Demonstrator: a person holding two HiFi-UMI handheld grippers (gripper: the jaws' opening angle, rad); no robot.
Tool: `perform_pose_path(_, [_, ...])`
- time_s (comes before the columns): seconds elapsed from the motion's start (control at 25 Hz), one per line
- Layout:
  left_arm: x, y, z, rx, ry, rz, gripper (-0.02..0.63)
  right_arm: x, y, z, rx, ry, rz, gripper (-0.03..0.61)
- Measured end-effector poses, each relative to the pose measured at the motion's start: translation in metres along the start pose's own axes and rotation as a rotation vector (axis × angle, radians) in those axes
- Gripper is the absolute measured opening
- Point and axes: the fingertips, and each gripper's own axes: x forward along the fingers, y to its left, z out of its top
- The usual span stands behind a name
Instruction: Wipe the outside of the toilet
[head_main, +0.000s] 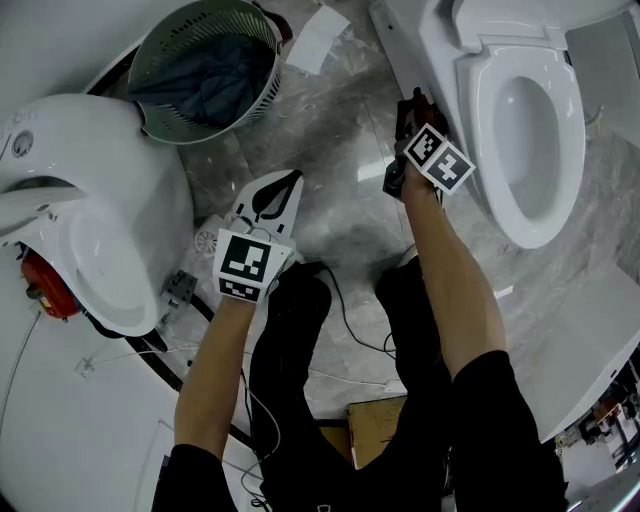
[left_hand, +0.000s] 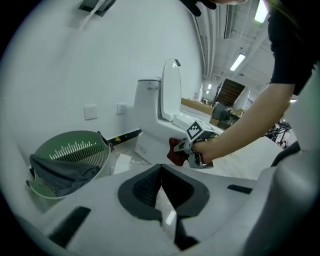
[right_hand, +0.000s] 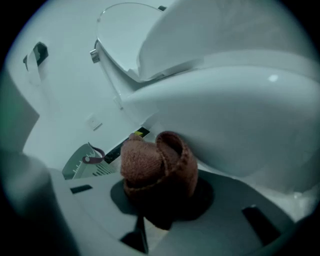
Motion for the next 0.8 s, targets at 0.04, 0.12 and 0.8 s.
perform_pose_path(0.04, [0.001,-0.002,-0.001,0.002,0.0,-0.005,0.008,-0.001,-0.003,0.001,-0.002,-0.015,-0.019,0.077])
perform_pose_path(0.12, [0.002,-0.008,-0.004,0.008,0.009,-0.02,0.008,-0.006,-0.01,-0.002,-0.001,-0.037,-0.054,0.077])
perform_pose_path(0.8, [0.033,-0.091,0.012,0.14,0.058,-0.205,0.008,-0.081,-0.093,-0.049,0.027,-0.018,-0.081,0.08])
